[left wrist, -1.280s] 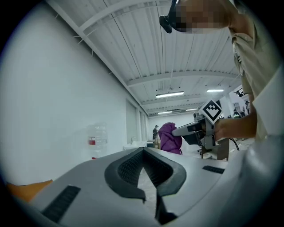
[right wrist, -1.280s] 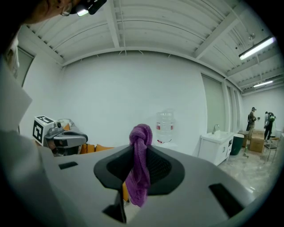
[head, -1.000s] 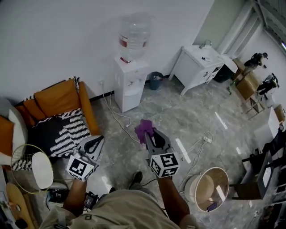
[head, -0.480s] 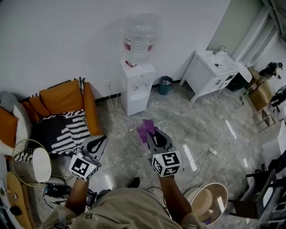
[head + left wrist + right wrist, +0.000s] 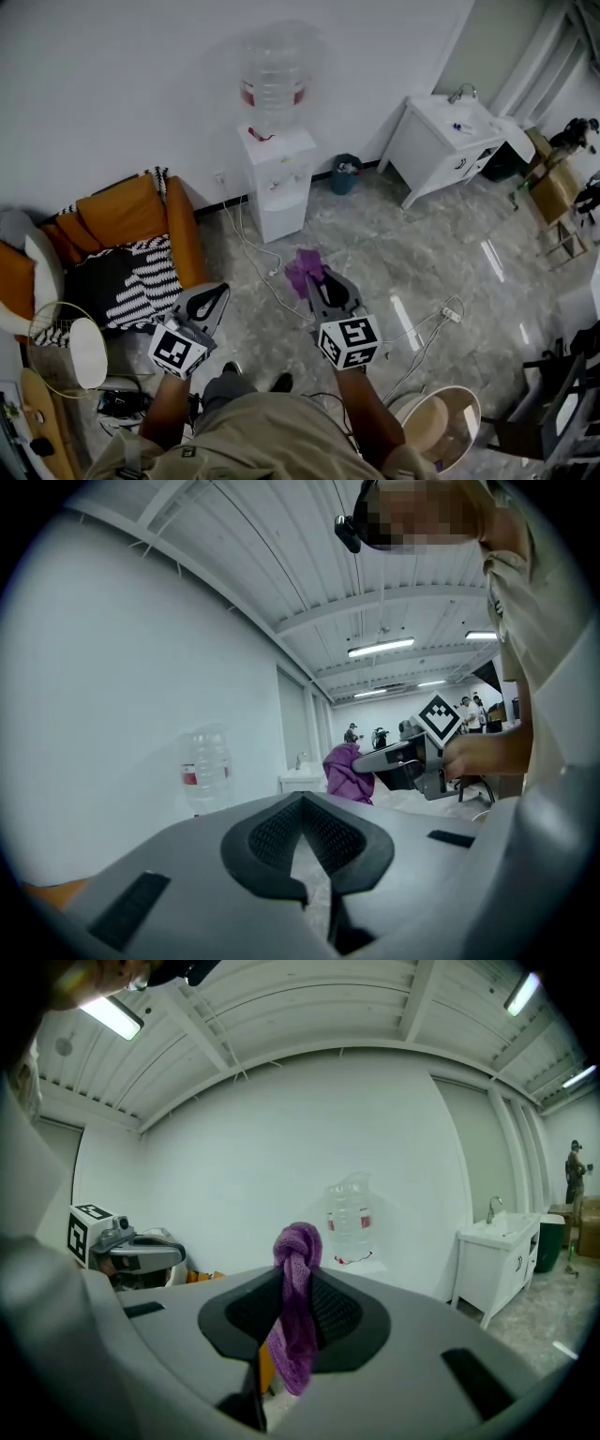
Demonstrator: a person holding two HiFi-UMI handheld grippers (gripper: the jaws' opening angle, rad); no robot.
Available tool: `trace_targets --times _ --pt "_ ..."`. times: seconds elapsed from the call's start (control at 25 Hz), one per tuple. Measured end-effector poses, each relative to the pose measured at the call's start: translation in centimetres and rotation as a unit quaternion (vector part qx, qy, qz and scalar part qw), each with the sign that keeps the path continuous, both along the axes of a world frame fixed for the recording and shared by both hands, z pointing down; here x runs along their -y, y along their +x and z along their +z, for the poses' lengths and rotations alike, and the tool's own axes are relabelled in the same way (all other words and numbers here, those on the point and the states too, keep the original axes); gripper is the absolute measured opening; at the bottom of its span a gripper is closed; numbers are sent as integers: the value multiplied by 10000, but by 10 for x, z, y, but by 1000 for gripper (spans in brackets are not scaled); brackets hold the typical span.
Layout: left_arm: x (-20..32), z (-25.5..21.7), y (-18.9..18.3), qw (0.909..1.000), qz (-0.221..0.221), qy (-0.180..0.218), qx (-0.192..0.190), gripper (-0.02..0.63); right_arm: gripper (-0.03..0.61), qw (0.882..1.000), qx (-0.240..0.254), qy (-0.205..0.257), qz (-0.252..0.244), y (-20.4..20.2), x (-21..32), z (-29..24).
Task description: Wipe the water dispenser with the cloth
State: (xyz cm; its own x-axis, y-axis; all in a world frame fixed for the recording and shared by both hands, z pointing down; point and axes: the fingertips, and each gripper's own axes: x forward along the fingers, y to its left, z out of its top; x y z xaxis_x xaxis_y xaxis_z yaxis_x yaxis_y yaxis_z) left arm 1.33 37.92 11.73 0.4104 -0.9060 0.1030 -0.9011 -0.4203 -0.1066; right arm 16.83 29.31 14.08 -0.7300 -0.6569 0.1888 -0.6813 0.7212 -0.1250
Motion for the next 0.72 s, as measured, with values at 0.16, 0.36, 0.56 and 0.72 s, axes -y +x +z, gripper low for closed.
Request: trace_targets --times 0.16,0.36,0.56,0.72 --pt "29 10 7 9997 214 -101 -3 15 84 9998 42 -55 176 9 20 6" --pt "84 10 14 9982 582 51 -93 15 84 9983 -24 -16 580 22 49 9" --pt "148 7 18 9941 1055 167 -204 15 84 9951 -113 -34 986 21 81 5" --pt "193 3 17 9893 1414 258 -271 15 84 9916 -176 -11 1281 14 111 3"
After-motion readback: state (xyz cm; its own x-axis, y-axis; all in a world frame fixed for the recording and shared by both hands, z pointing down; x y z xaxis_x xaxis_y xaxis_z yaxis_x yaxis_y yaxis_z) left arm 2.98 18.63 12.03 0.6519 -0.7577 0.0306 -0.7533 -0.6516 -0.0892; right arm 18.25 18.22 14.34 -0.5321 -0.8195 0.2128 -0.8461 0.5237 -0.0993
